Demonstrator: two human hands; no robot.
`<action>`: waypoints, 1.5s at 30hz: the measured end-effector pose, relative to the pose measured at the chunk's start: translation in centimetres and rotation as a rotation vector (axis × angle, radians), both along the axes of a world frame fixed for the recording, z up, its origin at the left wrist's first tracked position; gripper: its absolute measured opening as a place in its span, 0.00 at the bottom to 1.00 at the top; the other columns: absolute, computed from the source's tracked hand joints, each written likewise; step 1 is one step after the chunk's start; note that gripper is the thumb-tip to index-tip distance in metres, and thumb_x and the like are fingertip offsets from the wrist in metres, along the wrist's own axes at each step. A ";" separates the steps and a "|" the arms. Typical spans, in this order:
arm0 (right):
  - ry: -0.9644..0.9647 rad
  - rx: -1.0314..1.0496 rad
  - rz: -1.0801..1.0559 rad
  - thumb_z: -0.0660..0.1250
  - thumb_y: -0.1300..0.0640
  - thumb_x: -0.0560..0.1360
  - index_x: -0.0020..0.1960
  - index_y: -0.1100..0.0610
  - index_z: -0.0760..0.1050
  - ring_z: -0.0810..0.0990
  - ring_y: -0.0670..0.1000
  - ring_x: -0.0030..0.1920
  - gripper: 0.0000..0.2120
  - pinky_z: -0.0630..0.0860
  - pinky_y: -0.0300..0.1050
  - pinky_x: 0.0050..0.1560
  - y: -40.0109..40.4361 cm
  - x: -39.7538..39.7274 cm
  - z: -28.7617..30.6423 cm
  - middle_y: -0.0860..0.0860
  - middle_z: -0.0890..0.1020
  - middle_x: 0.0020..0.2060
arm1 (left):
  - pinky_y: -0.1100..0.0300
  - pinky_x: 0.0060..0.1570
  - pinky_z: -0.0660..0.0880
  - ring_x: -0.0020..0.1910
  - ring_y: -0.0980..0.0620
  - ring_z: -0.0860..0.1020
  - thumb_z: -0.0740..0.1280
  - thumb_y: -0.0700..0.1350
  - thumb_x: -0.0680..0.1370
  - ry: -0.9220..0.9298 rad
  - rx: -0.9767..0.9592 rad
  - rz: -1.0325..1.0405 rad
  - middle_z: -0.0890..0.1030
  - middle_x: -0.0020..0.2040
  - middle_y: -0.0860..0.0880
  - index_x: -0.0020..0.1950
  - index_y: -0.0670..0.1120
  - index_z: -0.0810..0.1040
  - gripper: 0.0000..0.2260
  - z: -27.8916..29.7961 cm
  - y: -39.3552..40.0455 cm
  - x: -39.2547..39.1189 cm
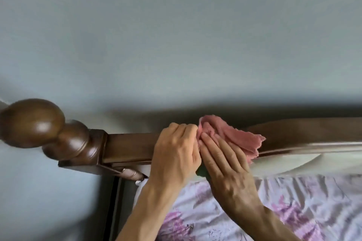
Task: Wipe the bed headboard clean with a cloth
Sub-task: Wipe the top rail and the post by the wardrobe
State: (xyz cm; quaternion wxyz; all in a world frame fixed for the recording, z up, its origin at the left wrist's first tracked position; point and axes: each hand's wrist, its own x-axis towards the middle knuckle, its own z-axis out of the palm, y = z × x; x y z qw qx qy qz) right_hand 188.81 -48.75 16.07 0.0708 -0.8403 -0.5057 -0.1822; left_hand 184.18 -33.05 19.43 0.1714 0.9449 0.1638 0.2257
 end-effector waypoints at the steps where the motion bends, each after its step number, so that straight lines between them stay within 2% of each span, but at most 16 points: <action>1: 0.021 0.002 -0.031 0.63 0.59 0.78 0.76 0.58 0.66 0.69 0.56 0.74 0.26 0.68 0.55 0.70 1.3 -0.1 0.1 0.54 0.70 0.74 | 0.53 0.41 0.71 0.38 0.45 0.75 0.55 0.40 0.74 0.067 0.017 0.002 0.79 0.37 0.47 0.41 0.45 0.76 0.10 0.2 0.5 0.2; 3: 0.043 -0.042 -0.014 0.63 0.50 0.80 0.72 0.59 0.72 0.79 0.61 0.62 0.22 0.75 0.57 0.61 3.6 0.4 1.7 0.56 0.78 0.65 | 0.53 0.38 0.72 0.35 0.44 0.77 0.53 0.42 0.72 0.145 -0.029 0.031 0.79 0.35 0.47 0.39 0.46 0.76 0.11 1.5 1.6 -0.6; 4: 0.004 -0.065 0.006 0.60 0.47 0.81 0.69 0.59 0.74 0.80 0.61 0.54 0.22 0.77 0.57 0.54 5.8 1.4 2.9 0.55 0.80 0.59 | 0.53 0.37 0.72 0.33 0.44 0.77 0.53 0.43 0.72 0.118 0.026 0.036 0.79 0.33 0.47 0.38 0.46 0.75 0.11 1.8 3.3 -0.4; 5: 0.014 -0.114 0.011 0.57 0.46 0.82 0.66 0.59 0.74 0.80 0.60 0.49 0.21 0.77 0.57 0.50 6.4 1.4 3.3 0.55 0.80 0.55 | 0.53 0.36 0.72 0.32 0.44 0.77 0.54 0.44 0.72 0.165 -0.011 0.007 0.79 0.32 0.48 0.37 0.47 0.75 0.11 2.0 4.3 -0.9; 7: -0.035 -0.172 0.008 0.53 0.46 0.83 0.64 0.60 0.76 0.79 0.59 0.46 0.22 0.77 0.57 0.47 7.6 0.6 3.2 0.55 0.80 0.52 | 0.54 0.37 0.72 0.32 0.44 0.77 0.56 0.42 0.73 0.229 0.004 -0.016 0.79 0.32 0.48 0.37 0.46 0.76 0.10 1.5 5.4 -1.2; 11: -0.033 -0.097 -0.056 0.50 0.48 0.84 0.65 0.63 0.76 0.79 0.60 0.47 0.24 0.76 0.59 0.49 8.5 -0.5 3.1 0.57 0.80 0.53 | 0.54 0.38 0.72 0.32 0.45 0.76 0.55 0.42 0.72 0.224 -0.029 0.002 0.79 0.32 0.47 0.37 0.46 0.75 0.10 2.0 5.1 -1.4; 15: -0.005 -0.095 -0.063 0.53 0.48 0.82 0.64 0.63 0.76 0.78 0.60 0.48 0.23 0.75 0.59 0.51 8.6 -1.1 2.9 0.57 0.80 0.53 | 0.53 0.38 0.71 0.32 0.44 0.77 0.61 0.41 0.71 0.230 -0.025 0.022 0.79 0.31 0.46 0.36 0.46 0.75 0.05 1.6 5.5 -1.7; 18: 0.010 -0.115 -0.079 0.56 0.47 0.80 0.64 0.63 0.75 0.78 0.61 0.50 0.23 0.74 0.57 0.52 8.6 -0.9 3.0 0.56 0.79 0.54 | 0.52 0.39 0.71 0.33 0.42 0.78 0.62 0.41 0.69 0.213 -0.019 0.007 0.80 0.31 0.44 0.36 0.45 0.74 0.04 1.7 5.3 -1.7; 21: 0.083 -0.140 -0.089 0.55 0.42 0.78 0.63 0.61 0.75 0.77 0.59 0.51 0.26 0.72 0.54 0.54 8.5 -1.0 3.3 0.54 0.79 0.53 | 0.51 0.43 0.70 0.39 0.41 0.79 0.59 0.41 0.72 0.260 -0.037 -0.083 0.82 0.38 0.42 0.40 0.44 0.76 0.06 1.4 5.4 -2.1; 24: 0.156 -0.151 -0.132 0.62 0.38 0.74 0.64 0.58 0.74 0.77 0.57 0.53 0.29 0.72 0.53 0.56 8.5 -1.2 3.8 0.52 0.78 0.55 | 0.51 0.46 0.68 0.44 0.42 0.79 0.55 0.46 0.80 0.315 0.062 -0.160 0.83 0.45 0.45 0.48 0.47 0.76 0.11 1.6 6.9 -3.4; 27: 0.187 -0.114 -0.161 0.67 0.36 0.72 0.64 0.54 0.74 0.78 0.55 0.55 0.28 0.73 0.51 0.58 8.5 -1.2 4.1 0.49 0.78 0.57 | 0.50 0.43 0.69 0.40 0.42 0.78 0.51 0.54 0.83 0.289 0.134 -0.165 0.82 0.42 0.45 0.47 0.48 0.77 0.18 1.5 8.3 -4.8; 32: 0.127 0.010 -0.172 0.64 0.38 0.74 0.63 0.52 0.77 0.77 0.55 0.58 0.24 0.71 0.51 0.60 8.7 -1.3 3.3 0.51 0.77 0.62 | 0.50 0.40 0.68 0.35 0.42 0.77 0.53 0.50 0.83 0.271 0.169 -0.121 0.81 0.37 0.45 0.42 0.47 0.76 0.16 1.4 7.6 -4.1; 35: 0.081 0.077 -0.168 0.61 0.34 0.75 0.61 0.52 0.79 0.79 0.54 0.52 0.26 0.74 0.51 0.57 8.6 -1.3 2.7 0.50 0.80 0.55 | 0.50 0.39 0.67 0.35 0.41 0.77 0.52 0.50 0.83 0.269 0.151 -0.113 0.81 0.36 0.44 0.41 0.48 0.75 0.17 1.1 7.4 -4.1; 39: 0.010 0.133 -0.140 0.64 0.32 0.73 0.60 0.53 0.79 0.80 0.53 0.49 0.28 0.75 0.49 0.53 8.4 -1.2 1.8 0.48 0.82 0.51 | 0.52 0.38 0.60 0.35 0.40 0.78 0.49 0.51 0.83 0.152 0.208 -0.107 0.81 0.36 0.44 0.38 0.49 0.70 0.17 0.0 7.2 -4.1; 42: -0.059 0.163 -0.133 0.70 0.32 0.68 0.60 0.51 0.78 0.81 0.53 0.48 0.29 0.73 0.47 0.50 8.2 -1.1 1.1 0.46 0.82 0.49 | 0.55 0.35 0.58 0.28 0.42 0.76 0.55 0.50 0.81 0.002 0.281 -0.051 0.79 0.29 0.45 0.34 0.50 0.65 0.16 -0.9 7.2 -4.5; 45: -0.108 0.152 -0.158 0.62 0.26 0.65 0.59 0.48 0.77 0.80 0.53 0.48 0.33 0.66 0.43 0.44 8.3 -1.2 1.1 0.45 0.82 0.48 | 0.57 0.33 0.55 0.24 0.45 0.64 0.56 0.51 0.81 -0.133 0.371 0.003 0.72 0.25 0.46 0.31 0.48 0.62 0.19 -2.0 7.2 -4.9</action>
